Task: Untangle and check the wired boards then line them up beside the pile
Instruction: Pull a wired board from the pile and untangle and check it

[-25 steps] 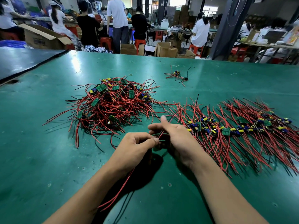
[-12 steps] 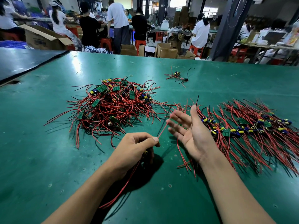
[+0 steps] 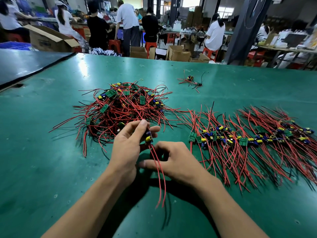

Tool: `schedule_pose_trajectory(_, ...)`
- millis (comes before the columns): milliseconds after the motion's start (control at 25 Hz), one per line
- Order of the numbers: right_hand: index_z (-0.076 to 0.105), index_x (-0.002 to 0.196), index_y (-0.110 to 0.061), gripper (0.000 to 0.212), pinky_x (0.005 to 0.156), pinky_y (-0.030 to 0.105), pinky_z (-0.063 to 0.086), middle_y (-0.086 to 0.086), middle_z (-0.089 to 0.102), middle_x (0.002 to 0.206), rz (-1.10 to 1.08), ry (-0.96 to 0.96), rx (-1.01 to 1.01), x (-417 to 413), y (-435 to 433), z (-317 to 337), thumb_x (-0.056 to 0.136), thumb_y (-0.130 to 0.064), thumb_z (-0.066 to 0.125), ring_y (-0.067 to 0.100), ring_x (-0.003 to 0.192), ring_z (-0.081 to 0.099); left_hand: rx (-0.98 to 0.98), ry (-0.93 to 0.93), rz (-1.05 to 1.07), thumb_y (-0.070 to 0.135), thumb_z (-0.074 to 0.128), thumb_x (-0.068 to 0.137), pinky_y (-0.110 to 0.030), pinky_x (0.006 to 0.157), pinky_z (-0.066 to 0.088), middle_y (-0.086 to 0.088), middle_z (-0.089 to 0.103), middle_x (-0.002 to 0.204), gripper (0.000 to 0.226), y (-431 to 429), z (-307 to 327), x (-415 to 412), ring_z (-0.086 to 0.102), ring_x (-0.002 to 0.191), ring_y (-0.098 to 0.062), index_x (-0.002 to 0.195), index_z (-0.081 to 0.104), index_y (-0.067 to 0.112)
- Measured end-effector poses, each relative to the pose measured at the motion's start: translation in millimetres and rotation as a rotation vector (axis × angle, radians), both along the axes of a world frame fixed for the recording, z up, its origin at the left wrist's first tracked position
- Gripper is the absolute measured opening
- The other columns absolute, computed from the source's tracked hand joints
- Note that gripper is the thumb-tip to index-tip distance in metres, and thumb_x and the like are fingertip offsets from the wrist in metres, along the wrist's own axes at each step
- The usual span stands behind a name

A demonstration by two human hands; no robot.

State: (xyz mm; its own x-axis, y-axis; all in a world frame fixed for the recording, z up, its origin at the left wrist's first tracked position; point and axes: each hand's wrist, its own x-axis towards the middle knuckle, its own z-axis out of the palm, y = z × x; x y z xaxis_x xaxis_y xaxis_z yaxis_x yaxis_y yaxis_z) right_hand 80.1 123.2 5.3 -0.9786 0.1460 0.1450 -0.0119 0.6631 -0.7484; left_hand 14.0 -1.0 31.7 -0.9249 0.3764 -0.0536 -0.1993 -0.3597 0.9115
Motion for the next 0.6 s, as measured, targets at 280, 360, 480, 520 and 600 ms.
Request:
schedule_pose_trajectory(280, 0.064, 0.065, -0.018, 0.045, 0.047, 0.021, 0.037, -0.004, 0.057, 0.057, -0.162, 0.242, -0.514, -3, 2, 9, 0.093, -0.054, 0.062, 0.007, 0.052, 0.048, 0.034, -0.163, -0.122, 0.032, 0.069, 0.08, -0.023, 0.057, 0.052, 0.0, 0.074, 0.088, 0.021, -5, 0, -2, 0.067, 0.066, -0.011, 0.094, 0.067, 0.016)
schedule_pose_trajectory(360, 0.065, 0.061, -0.019, 0.045, 0.042, 0.018, 0.033, -0.003, 0.055, 0.056, -0.123, 0.175, -0.785, -3, 6, 14, 0.091, -0.053, 0.063, 0.008, 0.047, 0.044, 0.092, -0.199, -0.24, 0.03, 0.068, 0.078, -0.02, 0.051, 0.05, 0.001, 0.072, 0.084, 0.027, -6, 0, -1, 0.063, 0.059, -0.01, 0.101, 0.068, 0.015)
schedule_pose_trajectory(480, 0.067, 0.061, -0.021, 0.042, 0.046, 0.021, 0.027, -0.004, 0.046, 0.056, -0.032, 0.002, -0.936, 1, 9, 19, 0.084, -0.055, 0.064, 0.008, 0.047, 0.037, 0.153, -0.259, -0.389, 0.018, 0.062, 0.079, -0.022, 0.05, 0.051, -0.006, 0.071, 0.084, 0.027, -8, -1, -3, 0.061, 0.057, -0.014, 0.105, 0.069, 0.01)
schedule_pose_trajectory(520, 0.067, 0.061, -0.02, 0.041, 0.047, 0.023, 0.027, -0.003, 0.045, 0.058, -0.009, -0.039, -0.959, 3, 11, 19, 0.083, -0.055, 0.065, 0.008, 0.048, 0.036, 0.169, -0.286, -0.416, 0.016, 0.06, 0.079, -0.023, 0.05, 0.051, -0.008, 0.071, 0.084, 0.025, -10, -2, -4, 0.061, 0.056, -0.015, 0.1, 0.071, 0.009)
schedule_pose_trajectory(600, 0.066, 0.059, -0.019, 0.04, 0.047, 0.022, 0.028, -0.002, 0.047, 0.059, 0.023, -0.078, -1.006, 7, 15, 20, 0.082, -0.052, 0.067, 0.008, 0.047, 0.038, 0.2, -0.343, -0.451, 0.015, 0.058, 0.078, -0.025, 0.048, 0.051, -0.012, 0.071, 0.081, 0.021, -10, -2, -5, 0.061, 0.054, -0.019, 0.093, 0.072, 0.008)
